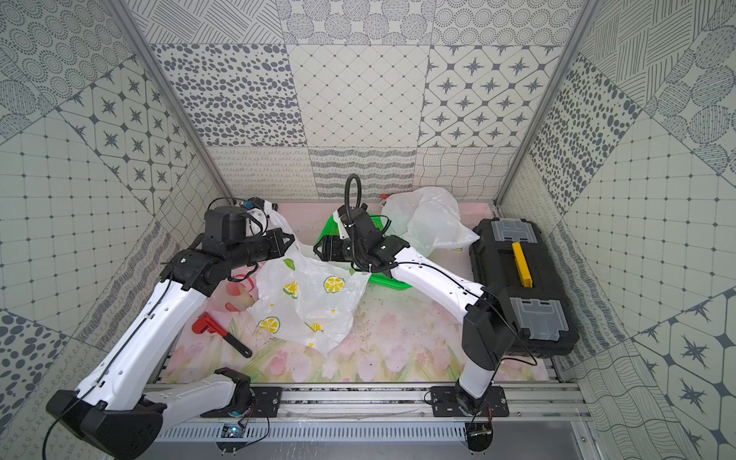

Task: Place the pears into plastic bags & tie knots
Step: Pick up the pear from the basket.

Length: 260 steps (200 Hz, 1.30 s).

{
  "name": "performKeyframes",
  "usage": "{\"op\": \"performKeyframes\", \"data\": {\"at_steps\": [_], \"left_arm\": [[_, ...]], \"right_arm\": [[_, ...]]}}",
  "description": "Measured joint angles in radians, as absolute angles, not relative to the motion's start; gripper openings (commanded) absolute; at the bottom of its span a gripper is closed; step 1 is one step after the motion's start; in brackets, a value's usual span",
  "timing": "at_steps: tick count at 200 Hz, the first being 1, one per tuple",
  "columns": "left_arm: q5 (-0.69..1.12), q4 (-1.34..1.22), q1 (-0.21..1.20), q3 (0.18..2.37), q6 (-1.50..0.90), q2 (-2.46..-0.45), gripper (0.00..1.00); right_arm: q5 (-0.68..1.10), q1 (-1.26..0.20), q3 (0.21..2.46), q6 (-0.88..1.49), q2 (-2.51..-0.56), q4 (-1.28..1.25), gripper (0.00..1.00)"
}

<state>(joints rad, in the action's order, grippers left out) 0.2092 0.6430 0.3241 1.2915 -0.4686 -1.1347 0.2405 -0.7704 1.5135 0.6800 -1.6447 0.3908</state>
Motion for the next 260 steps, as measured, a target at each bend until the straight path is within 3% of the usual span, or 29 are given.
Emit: {"op": "performKeyframes", "data": {"at_steps": [53,91,145,166,203,260], "left_arm": [[0.112,0.665,0.252,1.231,-0.487,-1.056,0.0],[0.091,0.66,0.242,1.196,-0.508,-1.021,0.0],[0.092,0.653,0.241,1.193,-0.524,-1.015,0.0],[0.094,0.651,0.241,1.193,-0.525,-1.015,0.0],[0.095,0.651,0.241,1.194,-0.524,-1.015,0.0],[0.099,0.648,0.241,1.194,-0.524,-1.02,0.0]], "right_arm": [[0.222,-0.455,1.378,0.726,-1.256,0.411,0.34],[0.091,-0.461,1.258,0.672,-1.303,0.515,0.29],[-0.009,-0.511,1.247,0.576,-1.655,0.589,0.42],[-0.058,-0.516,1.324,0.526,-1.773,0.604,0.53],[-0.195,-0.507,1.459,0.409,-1.88,0.657,0.74],[-0.347,-0.47,1.703,0.243,-2.037,0.756,0.87]]}}
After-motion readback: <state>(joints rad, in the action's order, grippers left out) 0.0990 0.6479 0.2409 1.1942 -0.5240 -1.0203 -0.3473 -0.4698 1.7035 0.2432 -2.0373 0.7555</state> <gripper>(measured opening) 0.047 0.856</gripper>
